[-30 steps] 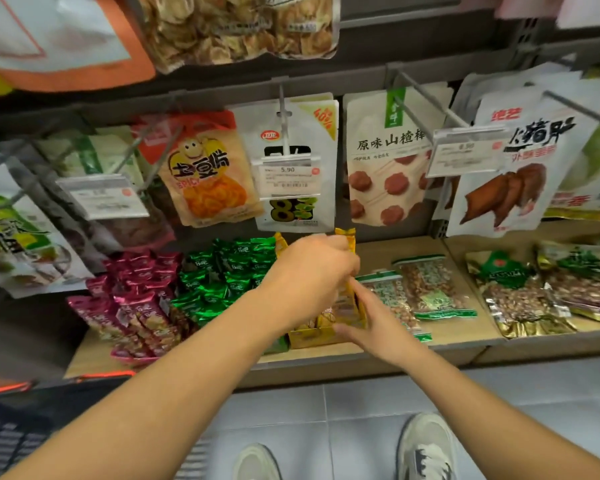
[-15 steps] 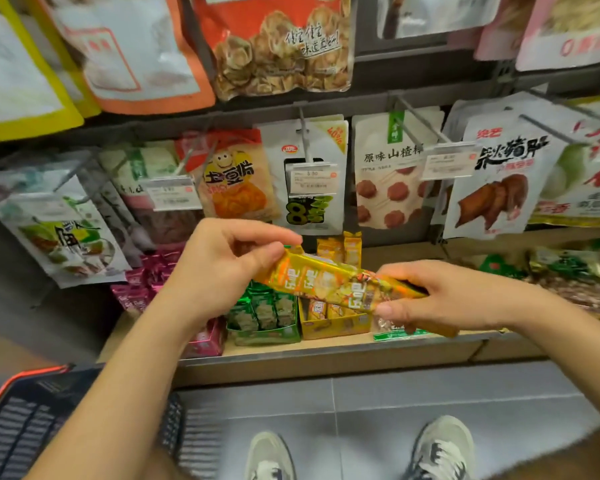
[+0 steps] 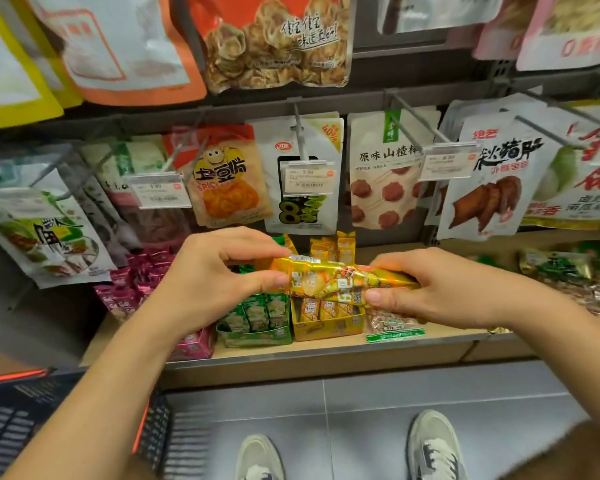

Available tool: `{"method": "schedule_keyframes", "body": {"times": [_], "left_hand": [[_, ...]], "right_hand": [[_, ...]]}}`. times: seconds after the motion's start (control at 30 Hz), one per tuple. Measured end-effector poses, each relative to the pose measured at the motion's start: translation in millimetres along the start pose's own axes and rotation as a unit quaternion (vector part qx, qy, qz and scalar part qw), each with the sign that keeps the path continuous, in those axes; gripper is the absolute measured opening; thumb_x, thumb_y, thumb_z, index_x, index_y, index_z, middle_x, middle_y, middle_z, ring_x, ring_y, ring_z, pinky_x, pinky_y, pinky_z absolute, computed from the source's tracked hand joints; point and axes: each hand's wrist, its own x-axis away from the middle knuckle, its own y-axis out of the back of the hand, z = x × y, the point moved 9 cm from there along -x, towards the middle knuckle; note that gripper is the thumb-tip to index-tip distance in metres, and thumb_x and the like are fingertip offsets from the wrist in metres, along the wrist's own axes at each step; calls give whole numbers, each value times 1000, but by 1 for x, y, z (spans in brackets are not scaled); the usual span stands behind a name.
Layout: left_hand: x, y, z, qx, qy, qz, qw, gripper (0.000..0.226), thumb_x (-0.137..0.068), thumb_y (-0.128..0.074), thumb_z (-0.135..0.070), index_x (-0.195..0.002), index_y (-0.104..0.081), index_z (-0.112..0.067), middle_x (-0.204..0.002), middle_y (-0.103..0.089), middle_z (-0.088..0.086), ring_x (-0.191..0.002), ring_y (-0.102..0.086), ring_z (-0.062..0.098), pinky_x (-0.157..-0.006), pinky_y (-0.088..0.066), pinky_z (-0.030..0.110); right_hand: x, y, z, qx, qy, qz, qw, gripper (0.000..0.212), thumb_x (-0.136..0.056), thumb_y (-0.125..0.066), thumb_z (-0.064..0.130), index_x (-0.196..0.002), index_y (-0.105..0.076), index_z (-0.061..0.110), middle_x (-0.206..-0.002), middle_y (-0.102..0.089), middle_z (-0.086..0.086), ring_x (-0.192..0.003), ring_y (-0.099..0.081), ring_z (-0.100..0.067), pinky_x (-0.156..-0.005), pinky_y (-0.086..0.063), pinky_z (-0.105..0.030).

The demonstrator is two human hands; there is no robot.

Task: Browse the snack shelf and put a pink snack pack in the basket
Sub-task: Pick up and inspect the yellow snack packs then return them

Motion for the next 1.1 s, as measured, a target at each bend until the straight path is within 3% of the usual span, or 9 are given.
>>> {"method": "schedule_keyframes", "body": {"times": [0.13,0.27,0.37,0.47,0.53,0.6,0.7,0.87,1.1], "left_hand": [[1,-17,-16,-99,-58,21,993,32,-77,-71,-42,-107,-73,-33,-113,-68,-16,-108,-61,-1,-97,-48,24],[1,-45,-36,-280,-145,56,947,29,-90,-59,-34,-113,-73,-23,-113,-72,-6,-108,-65,14,-104,-44,41],[3,-52,-44,-316,-167,66,932,32,-92,-53,-38,-114,-72,-24,-113,-72,-5,-103,-68,15,-96,-51,39],[5,-60,-46,-295,-173,83,936,30,-90,-58,-34,-114,-73,-22,-110,-73,-3,-101,-70,17,-79,-59,37],[4,-59,-43,-268,-166,69,946,28,-88,-62,-28,-111,-74,-20,-107,-74,-1,-99,-71,18,-78,-60,37],[3,-53,-39,-251,-159,46,954,25,-84,-65,-22,-106,-76,-18,-102,-75,0,-94,-72,18,-77,-60,36],[2,-39,-25,-231,-132,11,964,23,-82,-67,-16,-103,-77,-18,-97,-76,-2,-90,-72,14,-78,-58,28],[3,-23,-1,-196,-62,-27,978,23,-86,-68,-17,-107,-75,-21,-97,-75,-6,-84,-68,1,-78,-53,18],[3,-41,-13,-121,-60,-32,990,29,-85,-68,-35,-109,-74,-20,-105,-73,-11,-98,-66,-2,-85,-54,22]], "right_hand": [[-4,-3,6,29,14,-14,999,37,-85,-48,64,-101,-61,33,-87,-66,8,-75,-62,-5,-68,-52,-30],[-9,-8,8,60,17,-11,998,44,-83,-43,69,-99,-59,32,-84,-67,6,-73,-62,-6,-72,-53,-41],[-9,-8,7,78,13,-16,997,49,-79,-39,74,-99,-59,34,-83,-66,10,-74,-62,-3,-70,-53,-38],[-9,-12,8,94,15,-15,995,48,-80,-40,72,-99,-59,34,-75,-63,12,-69,-58,1,-62,-48,-28],[-11,-14,9,63,16,-4,998,47,-80,-43,70,-102,-61,33,-79,-65,10,-69,-60,-2,-64,-51,-31],[-11,-13,6,18,17,19,1000,44,-82,-51,64,-114,-60,35,-95,-67,10,-80,-63,-4,-75,-54,-33],[-6,-2,-8,-8,-9,49,999,54,-84,-65,48,-135,-50,42,-120,-63,20,-98,-59,6,-85,-48,-18],[-5,16,-17,-215,-16,-16,976,46,-79,-68,29,-124,-64,27,-102,-75,10,-91,-71,-9,-71,-58,-22],[-12,10,-10,-257,0,-66,964,33,-76,-70,28,-109,-70,27,-84,-75,14,-76,-72,-3,-61,-56,-17]]}}
